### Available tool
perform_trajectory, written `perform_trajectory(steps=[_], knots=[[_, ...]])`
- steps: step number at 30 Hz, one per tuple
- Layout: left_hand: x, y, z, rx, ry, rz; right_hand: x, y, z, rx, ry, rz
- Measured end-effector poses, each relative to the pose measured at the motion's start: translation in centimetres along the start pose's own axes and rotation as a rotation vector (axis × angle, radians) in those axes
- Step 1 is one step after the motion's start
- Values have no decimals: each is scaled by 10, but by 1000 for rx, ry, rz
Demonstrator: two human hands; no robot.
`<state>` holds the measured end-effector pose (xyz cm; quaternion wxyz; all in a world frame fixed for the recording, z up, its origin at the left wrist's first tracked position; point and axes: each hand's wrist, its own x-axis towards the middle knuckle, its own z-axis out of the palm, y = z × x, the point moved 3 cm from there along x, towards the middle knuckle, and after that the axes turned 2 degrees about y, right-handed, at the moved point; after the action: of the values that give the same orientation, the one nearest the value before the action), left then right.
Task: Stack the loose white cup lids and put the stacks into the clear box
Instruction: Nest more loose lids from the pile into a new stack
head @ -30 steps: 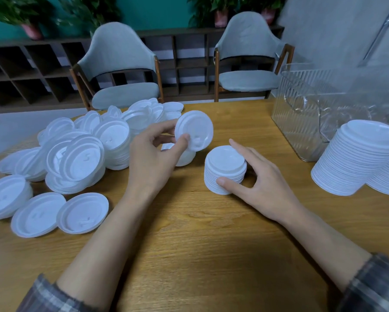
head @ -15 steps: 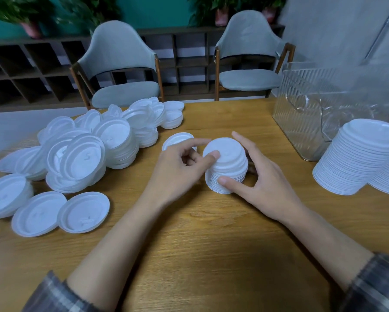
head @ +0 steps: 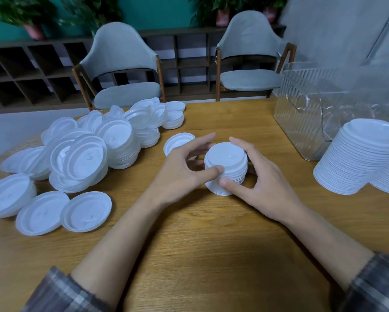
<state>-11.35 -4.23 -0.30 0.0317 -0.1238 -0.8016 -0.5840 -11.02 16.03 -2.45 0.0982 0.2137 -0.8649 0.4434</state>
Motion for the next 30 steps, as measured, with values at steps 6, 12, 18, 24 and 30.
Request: perform_trajectory(steps=[6, 12, 18, 24, 30], knots=[[-4, 0, 8, 91, 130, 42, -1, -1, -1, 27, 8, 5], [-9, 4, 19, 151, 220, 64, -1, 1, 0, -11, 6, -10], [-8, 0, 19, 174, 226, 42, 0, 2, 1, -7, -18, -13], [-4, 4, 6, 202, 238, 130, 1, 1, 1, -26, -4, -25], [6, -17, -30, 545, 354, 195, 1, 2, -2, -39, 14, -5]])
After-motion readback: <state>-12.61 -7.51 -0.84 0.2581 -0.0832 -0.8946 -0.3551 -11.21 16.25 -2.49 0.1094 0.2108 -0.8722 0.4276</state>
